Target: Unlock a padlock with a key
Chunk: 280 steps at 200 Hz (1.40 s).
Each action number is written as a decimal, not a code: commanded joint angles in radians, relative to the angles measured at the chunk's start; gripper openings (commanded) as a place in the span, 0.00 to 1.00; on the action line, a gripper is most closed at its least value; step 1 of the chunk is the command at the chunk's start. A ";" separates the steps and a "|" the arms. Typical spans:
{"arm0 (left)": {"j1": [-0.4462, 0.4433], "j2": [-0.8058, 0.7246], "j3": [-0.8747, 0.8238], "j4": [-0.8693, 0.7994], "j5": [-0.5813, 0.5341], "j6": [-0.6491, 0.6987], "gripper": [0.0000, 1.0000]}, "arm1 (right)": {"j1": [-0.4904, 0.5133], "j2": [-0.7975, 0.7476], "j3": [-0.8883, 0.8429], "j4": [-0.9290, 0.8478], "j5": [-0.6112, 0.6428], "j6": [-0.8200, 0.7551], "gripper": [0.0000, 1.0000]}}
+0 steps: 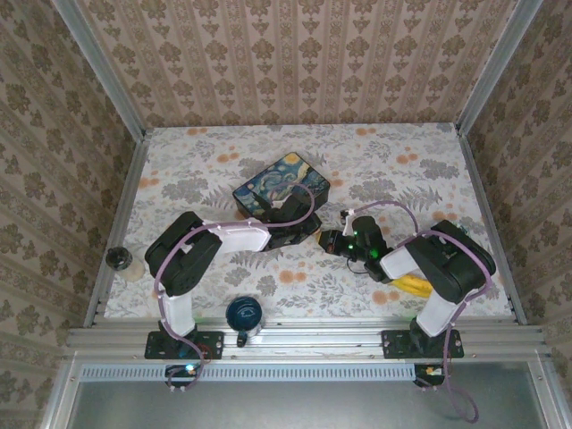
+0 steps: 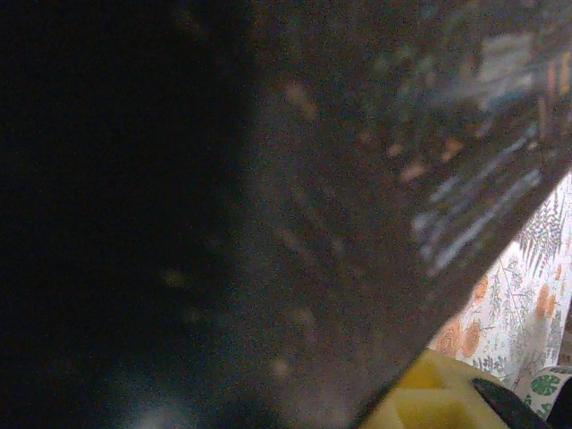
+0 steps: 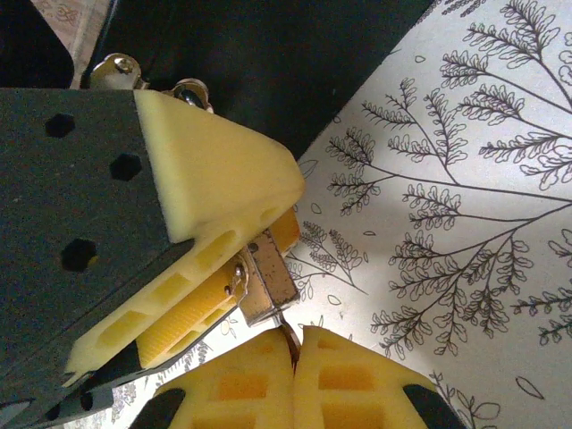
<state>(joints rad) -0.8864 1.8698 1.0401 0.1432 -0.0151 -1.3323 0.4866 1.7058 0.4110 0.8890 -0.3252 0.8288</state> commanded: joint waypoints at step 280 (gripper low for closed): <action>-0.011 -0.122 -0.054 -0.034 0.242 -0.007 0.00 | -0.078 -0.162 0.181 -0.303 -0.112 -0.100 0.00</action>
<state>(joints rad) -0.8436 1.7992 1.0073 0.1509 0.0925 -1.3476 0.4160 1.5894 0.5591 0.5030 -0.5171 0.7116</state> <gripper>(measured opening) 0.269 0.062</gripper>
